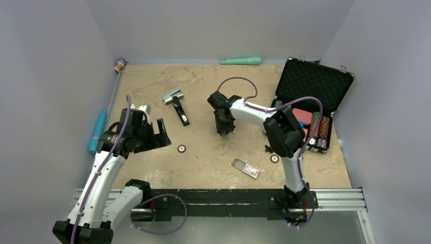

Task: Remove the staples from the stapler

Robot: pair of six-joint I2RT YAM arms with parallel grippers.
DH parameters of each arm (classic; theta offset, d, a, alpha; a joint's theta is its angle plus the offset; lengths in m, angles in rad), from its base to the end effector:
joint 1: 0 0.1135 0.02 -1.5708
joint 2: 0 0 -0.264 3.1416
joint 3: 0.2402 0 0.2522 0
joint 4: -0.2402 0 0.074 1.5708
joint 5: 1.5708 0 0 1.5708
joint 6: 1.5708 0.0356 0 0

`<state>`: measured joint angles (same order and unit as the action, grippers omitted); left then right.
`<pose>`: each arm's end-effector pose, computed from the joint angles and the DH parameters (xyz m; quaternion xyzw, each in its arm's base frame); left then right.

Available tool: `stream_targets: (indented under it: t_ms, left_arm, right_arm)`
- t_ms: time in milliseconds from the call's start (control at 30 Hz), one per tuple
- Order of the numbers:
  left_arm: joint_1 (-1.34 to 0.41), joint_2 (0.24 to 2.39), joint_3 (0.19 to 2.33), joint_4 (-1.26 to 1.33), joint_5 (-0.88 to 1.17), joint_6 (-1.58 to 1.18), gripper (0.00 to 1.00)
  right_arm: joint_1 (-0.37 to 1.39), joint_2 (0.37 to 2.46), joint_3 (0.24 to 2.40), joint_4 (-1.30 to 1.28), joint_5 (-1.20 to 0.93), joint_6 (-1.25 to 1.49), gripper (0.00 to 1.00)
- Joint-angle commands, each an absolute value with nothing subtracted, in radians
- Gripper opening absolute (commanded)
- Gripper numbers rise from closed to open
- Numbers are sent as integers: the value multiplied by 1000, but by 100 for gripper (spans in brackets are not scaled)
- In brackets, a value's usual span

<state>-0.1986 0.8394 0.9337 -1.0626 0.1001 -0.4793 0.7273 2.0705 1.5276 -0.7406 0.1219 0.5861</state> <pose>0.1404 -0.0319 0.3026 -0.1187 0.9465 -0.1436 0.2636 0.3153 0.2748 0.1652 -0.0610 0.9860 0.0395 0.1500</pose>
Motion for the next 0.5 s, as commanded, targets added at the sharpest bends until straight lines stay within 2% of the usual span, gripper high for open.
stream_targets:
  t_ms: [0, 467]
  left_arm:
    - [-196, 849, 932, -1035, 115, -477, 100]
    - [-187, 846, 933, -1037, 101, -480, 100]
  right_arm:
    - [738, 2104, 1560, -729, 128, 605, 31]
    - [775, 2088, 1568, -744, 118, 597, 22]
